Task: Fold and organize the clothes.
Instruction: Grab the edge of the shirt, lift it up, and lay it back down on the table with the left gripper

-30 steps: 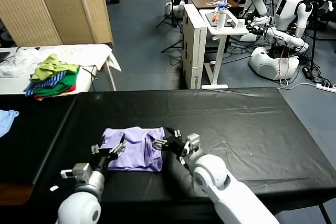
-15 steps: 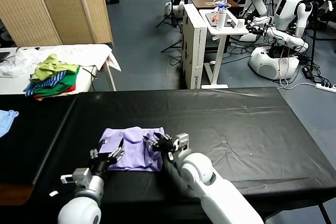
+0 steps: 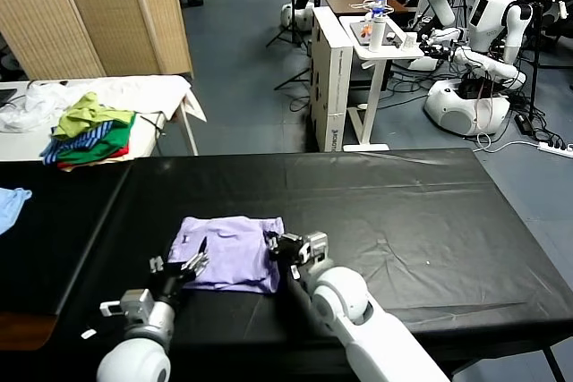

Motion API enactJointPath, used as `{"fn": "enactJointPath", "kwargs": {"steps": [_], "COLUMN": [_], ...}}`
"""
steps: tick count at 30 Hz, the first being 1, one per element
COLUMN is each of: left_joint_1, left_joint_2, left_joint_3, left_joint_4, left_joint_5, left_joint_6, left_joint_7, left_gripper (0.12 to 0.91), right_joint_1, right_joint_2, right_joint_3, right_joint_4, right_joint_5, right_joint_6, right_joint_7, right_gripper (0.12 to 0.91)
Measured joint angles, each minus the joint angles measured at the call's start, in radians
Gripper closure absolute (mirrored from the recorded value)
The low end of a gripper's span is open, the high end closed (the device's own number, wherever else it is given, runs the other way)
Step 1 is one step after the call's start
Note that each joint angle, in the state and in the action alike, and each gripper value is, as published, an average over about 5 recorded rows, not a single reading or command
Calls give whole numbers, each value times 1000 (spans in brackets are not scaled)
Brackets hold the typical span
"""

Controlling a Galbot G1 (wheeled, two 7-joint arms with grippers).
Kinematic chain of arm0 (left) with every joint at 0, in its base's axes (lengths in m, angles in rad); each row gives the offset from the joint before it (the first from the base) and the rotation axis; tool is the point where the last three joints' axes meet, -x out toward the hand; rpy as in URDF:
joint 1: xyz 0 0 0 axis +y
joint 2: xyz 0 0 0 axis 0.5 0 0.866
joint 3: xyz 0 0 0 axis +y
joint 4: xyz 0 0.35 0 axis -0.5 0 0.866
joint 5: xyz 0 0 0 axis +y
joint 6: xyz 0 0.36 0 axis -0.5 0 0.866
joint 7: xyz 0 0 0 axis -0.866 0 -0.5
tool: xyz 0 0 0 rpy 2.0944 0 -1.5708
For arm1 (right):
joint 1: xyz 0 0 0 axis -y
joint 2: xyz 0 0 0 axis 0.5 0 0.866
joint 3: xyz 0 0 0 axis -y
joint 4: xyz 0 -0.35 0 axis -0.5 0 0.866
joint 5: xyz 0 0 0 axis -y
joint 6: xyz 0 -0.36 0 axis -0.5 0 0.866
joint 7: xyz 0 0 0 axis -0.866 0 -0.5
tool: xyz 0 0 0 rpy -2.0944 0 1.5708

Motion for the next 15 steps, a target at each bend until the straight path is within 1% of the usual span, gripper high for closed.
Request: {"fn": "enactJointPath", "kwargs": {"steps": [3, 4, 6, 7, 10, 11, 15], "left_joint_1": [-1, -3, -10, -16, -35, -41, -59], "left_joint_2": [6, 10, 19, 24, 41, 46, 64], "left_joint_3": [-14, -20, -31, -38, -57, -65, -97], "left_joint_4": [10, 15, 26, 33, 61, 72, 115], "left_joint_5": [-5, -10, -29, -43, -99, -120, -225], "left_joint_6": [-7, -10, -19, -23, -29, -28, -16], "left_joint_7": [27, 39, 62, 74, 101, 108, 139], "left_gripper": [123, 123, 123, 123, 123, 123, 123], "right_joint_1": [-23, -33, -58, -72, -125, -145, -227], "right_joint_2": [-15, -22, -37, -46, -79, -91, -138], "right_joint_3": [25, 36, 63, 79, 136, 157, 242], "right_joint_4": [34, 49, 85, 105, 168, 189, 269], "right_joint_5": [-5, -6, -5, -5, 2, 8, 42], "right_joint_6": [15, 20, 31, 37, 54, 60, 76], "right_joint_7": [-29, -37, -53, -59, -72, -74, -81], "right_gripper": [571, 495, 381, 308, 169, 144, 120]}}
